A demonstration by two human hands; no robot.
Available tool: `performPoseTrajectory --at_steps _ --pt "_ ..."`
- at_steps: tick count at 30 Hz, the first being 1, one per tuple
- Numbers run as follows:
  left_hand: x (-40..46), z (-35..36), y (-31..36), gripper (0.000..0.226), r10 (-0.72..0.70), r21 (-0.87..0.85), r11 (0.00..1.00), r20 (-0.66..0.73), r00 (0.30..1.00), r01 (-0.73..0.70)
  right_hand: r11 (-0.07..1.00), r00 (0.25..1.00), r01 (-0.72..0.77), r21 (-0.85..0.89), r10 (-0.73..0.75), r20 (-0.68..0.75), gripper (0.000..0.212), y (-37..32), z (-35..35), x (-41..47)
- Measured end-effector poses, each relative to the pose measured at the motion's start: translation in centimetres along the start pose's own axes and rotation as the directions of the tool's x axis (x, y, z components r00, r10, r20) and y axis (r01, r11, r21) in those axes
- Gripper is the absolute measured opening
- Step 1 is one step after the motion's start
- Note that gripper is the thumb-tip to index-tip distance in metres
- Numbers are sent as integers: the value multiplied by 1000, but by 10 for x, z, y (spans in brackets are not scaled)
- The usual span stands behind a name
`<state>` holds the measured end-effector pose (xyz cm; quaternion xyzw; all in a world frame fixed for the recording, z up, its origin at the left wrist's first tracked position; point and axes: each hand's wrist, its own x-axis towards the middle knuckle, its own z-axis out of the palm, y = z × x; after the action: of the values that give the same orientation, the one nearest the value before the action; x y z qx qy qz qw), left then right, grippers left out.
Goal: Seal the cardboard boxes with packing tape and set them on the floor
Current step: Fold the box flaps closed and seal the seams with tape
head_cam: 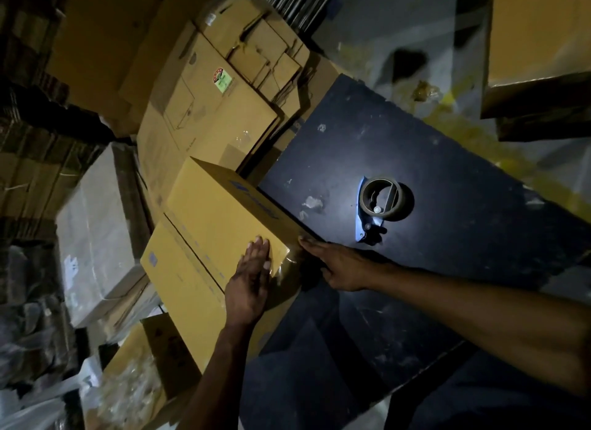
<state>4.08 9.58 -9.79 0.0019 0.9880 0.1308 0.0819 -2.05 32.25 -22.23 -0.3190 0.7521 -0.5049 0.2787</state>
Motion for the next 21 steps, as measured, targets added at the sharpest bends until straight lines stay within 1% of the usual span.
performPoseTrajectory --at_steps 2,4,6,7,9,10,11,13,16,18,21 --pt "4 -5 0 50 -6 51 999 1 1000 6 997 994 -51 63 57 -89 81 -4 3 8" --pt "17 -13 1 49 -5 111 994 -21 1000 7 987 963 -102 122 129 -239 65 -6 0 22" --pt "38 -20 0 50 6 162 987 -28 1000 -1 972 883 -151 183 215 -417 49 -7 -9 43" --pt "51 -23 -1 51 13 184 983 -23 1000 -9 961 838 -176 213 260 -480 42 -8 -17 55" --pt "83 -29 -6 52 19 206 978 -30 999 -12 945 776 -182 271 307 -551 31 -10 -36 81" --pt "100 -31 -10 52 22 208 978 -40 999 -13 932 763 -175 317 332 -555 30 -9 -48 95" --pt "118 -33 -14 53 37 214 977 -47 998 -27 920 755 -163 356 348 -555 30 -6 -61 109" --pt "149 -36 -24 56 93 231 969 -25 995 -85 919 757 -146 367 343 -557 38 1 -86 131" --pt "186 -37 -31 58 89 133 987 3 996 -88 937 763 -135 321 305 -569 54 11 -120 148" --pt "205 -36 -31 60 77 107 992 -25 997 -74 942 746 -81 326 274 -606 59 17 -140 158" --pt "229 -32 -31 61 83 90 993 -84 993 -75 936 752 -4 351 234 -616 66 19 -163 176"
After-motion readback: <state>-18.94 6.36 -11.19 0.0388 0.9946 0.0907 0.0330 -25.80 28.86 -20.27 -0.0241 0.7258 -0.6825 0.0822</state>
